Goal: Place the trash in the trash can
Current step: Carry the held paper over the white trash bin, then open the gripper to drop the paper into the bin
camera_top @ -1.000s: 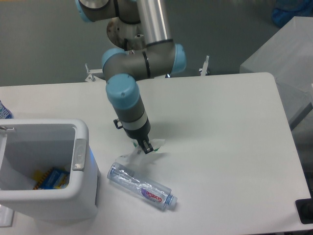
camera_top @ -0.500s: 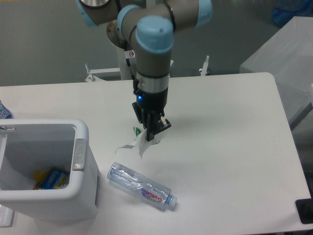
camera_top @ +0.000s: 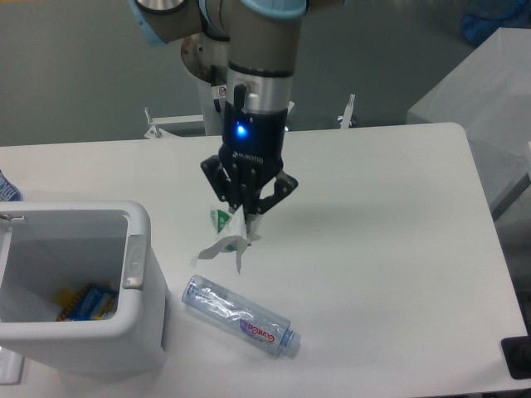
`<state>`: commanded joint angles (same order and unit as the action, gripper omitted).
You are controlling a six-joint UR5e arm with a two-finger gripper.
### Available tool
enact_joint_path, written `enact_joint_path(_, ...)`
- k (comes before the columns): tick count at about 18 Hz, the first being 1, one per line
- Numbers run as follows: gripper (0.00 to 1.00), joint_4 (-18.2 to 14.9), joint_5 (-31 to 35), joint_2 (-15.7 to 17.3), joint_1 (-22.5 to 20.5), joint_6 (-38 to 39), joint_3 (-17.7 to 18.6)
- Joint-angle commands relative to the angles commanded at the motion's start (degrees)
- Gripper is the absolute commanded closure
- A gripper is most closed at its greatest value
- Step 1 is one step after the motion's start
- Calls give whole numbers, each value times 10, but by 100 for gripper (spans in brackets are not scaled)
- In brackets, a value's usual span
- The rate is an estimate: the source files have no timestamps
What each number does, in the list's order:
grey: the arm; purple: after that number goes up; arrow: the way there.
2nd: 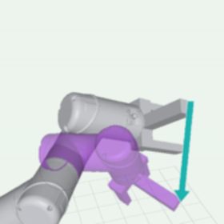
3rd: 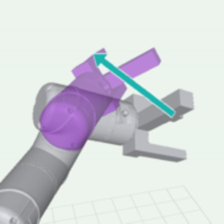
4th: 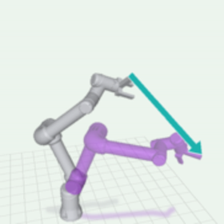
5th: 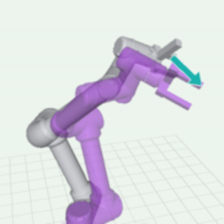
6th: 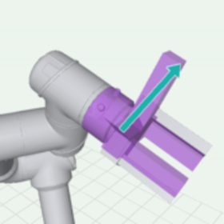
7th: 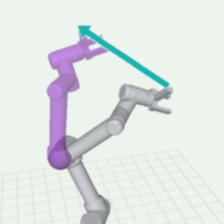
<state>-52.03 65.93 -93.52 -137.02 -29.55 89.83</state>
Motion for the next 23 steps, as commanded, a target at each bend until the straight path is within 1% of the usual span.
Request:
enact_joint_path(2,97,2,-11,3,17,31,-11)
enact_joint_path(5,97,5,-11,-7,46,75,-22)
enact_joint_path(8,96,18,-11,-24,83,81,-24)
enact_joint_path(11,96,33,-11,-40,111,83,-26)
enact_joint_path(13,96,34,-11,-49,127,91,-26)
enact_joint_path(17,96,35,-11,-72,147,97,-40)
enact_joint_path(18,89,35,-11,-75,149,98,-40)
enact_joint_path(20,56,35,-11,-80,156,95,-36)
enact_joint_path(21,43,36,-11,-82,156,92,-35)
enact_joint_path(22,33,36,-11,-85,157,91,-34)
enact_joint_path(23,19,37,-11,-87,157,91,-35)
